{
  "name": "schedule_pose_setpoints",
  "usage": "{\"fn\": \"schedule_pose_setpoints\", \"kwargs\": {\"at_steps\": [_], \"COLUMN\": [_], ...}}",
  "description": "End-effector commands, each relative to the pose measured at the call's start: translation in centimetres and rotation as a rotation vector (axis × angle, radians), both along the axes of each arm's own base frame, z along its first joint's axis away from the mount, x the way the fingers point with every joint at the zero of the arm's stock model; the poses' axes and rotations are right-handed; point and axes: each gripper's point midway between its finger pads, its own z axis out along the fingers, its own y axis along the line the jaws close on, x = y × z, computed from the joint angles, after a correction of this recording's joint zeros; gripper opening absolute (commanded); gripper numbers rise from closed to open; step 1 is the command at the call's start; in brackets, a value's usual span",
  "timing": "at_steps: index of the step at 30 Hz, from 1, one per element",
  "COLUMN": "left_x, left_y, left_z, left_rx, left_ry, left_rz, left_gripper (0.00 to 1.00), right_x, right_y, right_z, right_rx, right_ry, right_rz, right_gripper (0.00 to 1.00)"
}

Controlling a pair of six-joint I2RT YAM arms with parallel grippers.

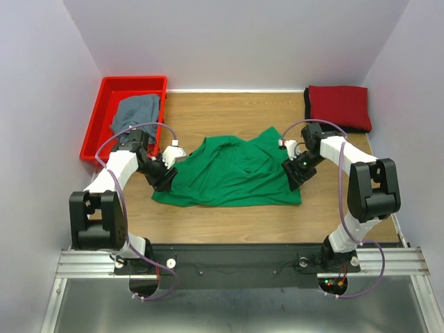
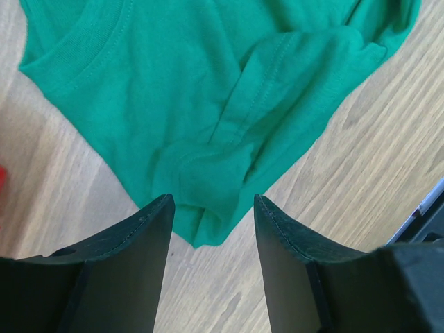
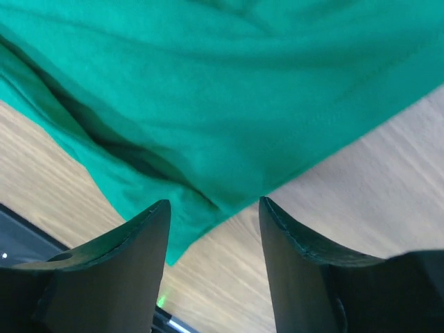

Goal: Fold and stack the t-shirts
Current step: Flatten the tshirt out

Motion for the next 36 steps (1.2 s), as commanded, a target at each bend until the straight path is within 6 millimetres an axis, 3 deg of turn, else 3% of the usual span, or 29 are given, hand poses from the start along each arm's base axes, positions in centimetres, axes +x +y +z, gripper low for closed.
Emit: {"fn": "schedule_pose_setpoints", "kwargs": {"at_steps": [1, 6, 9, 14, 21, 24, 30, 36], "left_x": [1.4, 2.3, 3.0, 4.1, 4.9, 5.4, 5.2, 4.8], "left_y": [-0.5, -0.8, -0.8, -1.2, -1.3, -1.3, -1.6, -1.6], "left_z": [1.2, 1.0, 0.7, 0.9, 0.3, 0.2, -0.1, -0.4], "left_rx": [-0.037, -0.056, -0.057, -0.086, -0.095, -0.097, -0.112, -0.114], "left_ry": [-0.023, -0.003, 0.001, 0.008, 0.018, 0.020, 0.035, 0.039], "left_rz": [0.038, 0.081, 0.119, 0.151, 0.175, 0.187, 0.182, 0.186], "left_gripper": [0.60, 0.56, 0.56, 0.55, 0.53, 0.48, 0.45, 0.45], "right_x": [1.5, 3.4, 3.5, 6.7, 9.3, 9.2, 8.0, 6.0], "right_y": [0.5, 0.6, 0.5, 0.5, -0.5, -0.3, 0.7, 0.8], "right_z": [-0.3, -0.5, -2.1, -1.0, -2.4, -1.8, 2.7, 1.8], "right_rx": [-0.008, -0.019, -0.039, -0.013, -0.066, -0.055, 0.021, 0.018], "right_ry": [-0.043, -0.047, -0.003, -0.049, -0.052, -0.059, -0.127, -0.069], "right_rz": [-0.030, -0.071, -0.074, -0.130, -0.141, -0.133, -0.086, -0.057], "right_gripper": [0.58, 0.55, 0.57, 0.55, 0.52, 0.50, 0.49, 0.48]}}
